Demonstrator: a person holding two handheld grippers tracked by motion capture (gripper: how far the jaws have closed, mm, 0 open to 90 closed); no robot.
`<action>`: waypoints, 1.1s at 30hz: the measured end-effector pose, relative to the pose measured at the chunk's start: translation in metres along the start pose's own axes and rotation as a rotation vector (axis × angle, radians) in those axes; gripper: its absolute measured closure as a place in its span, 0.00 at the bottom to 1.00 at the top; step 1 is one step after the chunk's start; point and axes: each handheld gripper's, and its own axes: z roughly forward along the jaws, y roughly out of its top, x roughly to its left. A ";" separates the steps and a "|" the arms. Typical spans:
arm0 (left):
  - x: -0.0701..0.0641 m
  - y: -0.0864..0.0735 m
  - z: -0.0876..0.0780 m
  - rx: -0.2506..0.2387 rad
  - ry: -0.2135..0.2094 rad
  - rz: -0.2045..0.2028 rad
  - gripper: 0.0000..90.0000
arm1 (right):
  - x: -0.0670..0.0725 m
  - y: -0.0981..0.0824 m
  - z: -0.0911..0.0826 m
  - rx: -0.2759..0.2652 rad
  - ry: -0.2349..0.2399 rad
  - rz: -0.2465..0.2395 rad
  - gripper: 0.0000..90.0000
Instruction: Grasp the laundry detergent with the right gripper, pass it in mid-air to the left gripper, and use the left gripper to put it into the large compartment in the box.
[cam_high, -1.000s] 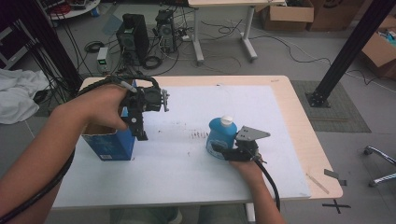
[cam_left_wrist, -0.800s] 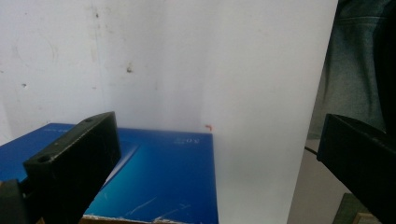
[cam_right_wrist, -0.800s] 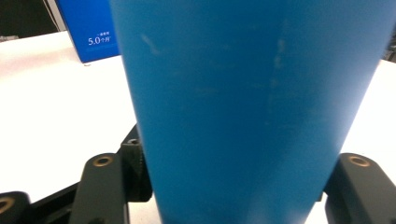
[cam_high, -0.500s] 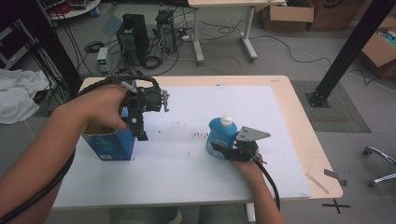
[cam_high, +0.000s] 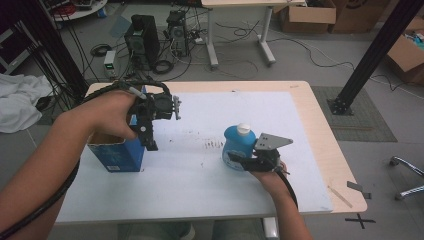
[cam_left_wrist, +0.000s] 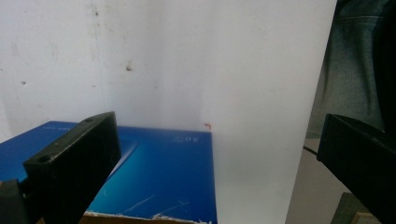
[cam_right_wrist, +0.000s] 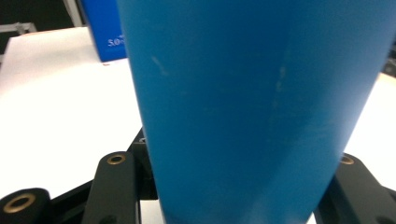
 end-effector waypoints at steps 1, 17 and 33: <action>0.000 0.000 -0.001 0.000 -0.001 0.001 0.00 | 0.001 0.004 -0.002 -0.002 0.012 -0.003 0.50; -0.016 0.021 -0.005 -0.001 -0.010 0.057 0.00 | 0.020 0.038 0.005 -0.002 0.227 -0.079 0.50; -0.039 0.040 -0.006 0.015 -0.027 0.126 0.00 | 0.047 0.049 0.059 0.004 0.378 -0.109 0.50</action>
